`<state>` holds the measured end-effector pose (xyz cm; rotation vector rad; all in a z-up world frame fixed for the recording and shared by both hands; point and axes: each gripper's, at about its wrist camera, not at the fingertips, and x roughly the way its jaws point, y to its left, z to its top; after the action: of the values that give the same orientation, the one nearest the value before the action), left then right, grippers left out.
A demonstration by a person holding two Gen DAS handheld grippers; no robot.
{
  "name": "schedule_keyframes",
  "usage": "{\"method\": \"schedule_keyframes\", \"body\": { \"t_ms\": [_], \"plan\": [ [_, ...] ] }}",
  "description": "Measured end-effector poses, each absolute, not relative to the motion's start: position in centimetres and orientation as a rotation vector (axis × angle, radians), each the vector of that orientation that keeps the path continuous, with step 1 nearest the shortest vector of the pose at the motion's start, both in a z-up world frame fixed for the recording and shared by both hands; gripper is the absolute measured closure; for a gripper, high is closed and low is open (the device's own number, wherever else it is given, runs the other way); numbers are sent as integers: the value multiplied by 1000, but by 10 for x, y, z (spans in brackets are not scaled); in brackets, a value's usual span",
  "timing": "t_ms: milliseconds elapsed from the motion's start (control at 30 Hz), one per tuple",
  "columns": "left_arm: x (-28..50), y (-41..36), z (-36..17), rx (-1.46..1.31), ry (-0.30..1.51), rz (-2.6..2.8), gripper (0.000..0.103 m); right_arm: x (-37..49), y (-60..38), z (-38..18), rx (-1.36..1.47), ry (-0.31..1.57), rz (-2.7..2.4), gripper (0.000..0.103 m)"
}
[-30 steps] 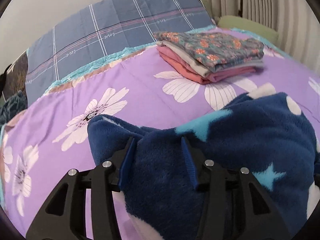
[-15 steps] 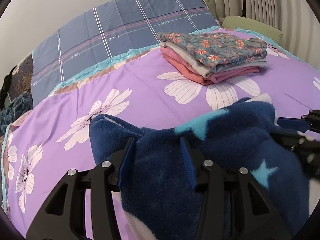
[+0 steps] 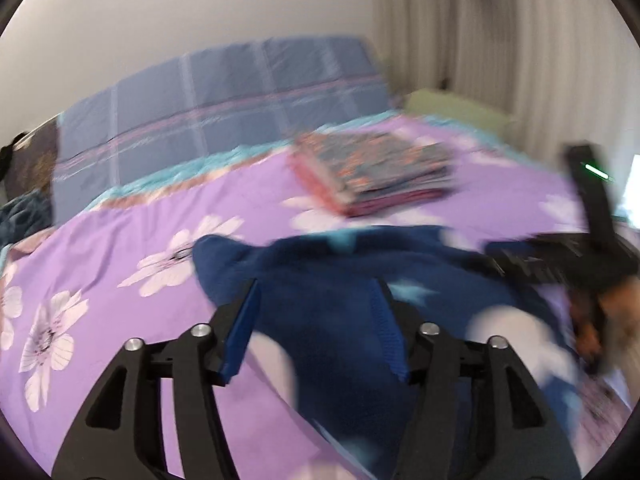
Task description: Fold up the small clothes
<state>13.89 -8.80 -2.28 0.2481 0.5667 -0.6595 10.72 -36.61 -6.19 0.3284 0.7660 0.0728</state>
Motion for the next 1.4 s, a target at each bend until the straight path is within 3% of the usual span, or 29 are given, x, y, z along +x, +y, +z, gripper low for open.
{"method": "schedule_keyframes", "body": {
  "t_ms": [33,67,100,200,300,400,600,633,667,867,1000,1300,1400],
  "plan": [
    [119,-84,-21,247,554,-717,42,93,-382,-57,431,738,73,68],
    [103,-82,-22,251,549,-764,39,85,-392,-54,496,721,89,92],
    [95,-84,-26,260,553,-793,38,75,-398,-50,551,700,112,98],
    [78,-116,-61,351,620,-813,35,42,-384,-33,548,616,248,100],
    [73,-137,-76,423,572,-785,34,35,-349,-37,400,687,264,99],
    [80,-145,-76,408,602,-787,33,51,-335,-80,294,763,160,100],
    [51,-126,-51,410,564,-738,32,47,-325,-74,242,753,131,100],
    [44,-117,-46,392,551,-753,30,44,-320,-74,187,742,120,100],
    [34,-109,-43,377,536,-770,19,44,-319,-74,176,738,117,100],
    [-29,-86,-63,498,519,-772,11,44,-327,-77,236,724,139,100],
    [-18,-103,-96,575,566,-614,11,44,-329,-79,260,719,149,100],
    [4,-82,-110,534,613,-449,11,36,-317,-81,167,669,115,100],
    [1,-85,-104,535,623,-470,17,36,-313,-81,133,659,93,100]
  ]
}}
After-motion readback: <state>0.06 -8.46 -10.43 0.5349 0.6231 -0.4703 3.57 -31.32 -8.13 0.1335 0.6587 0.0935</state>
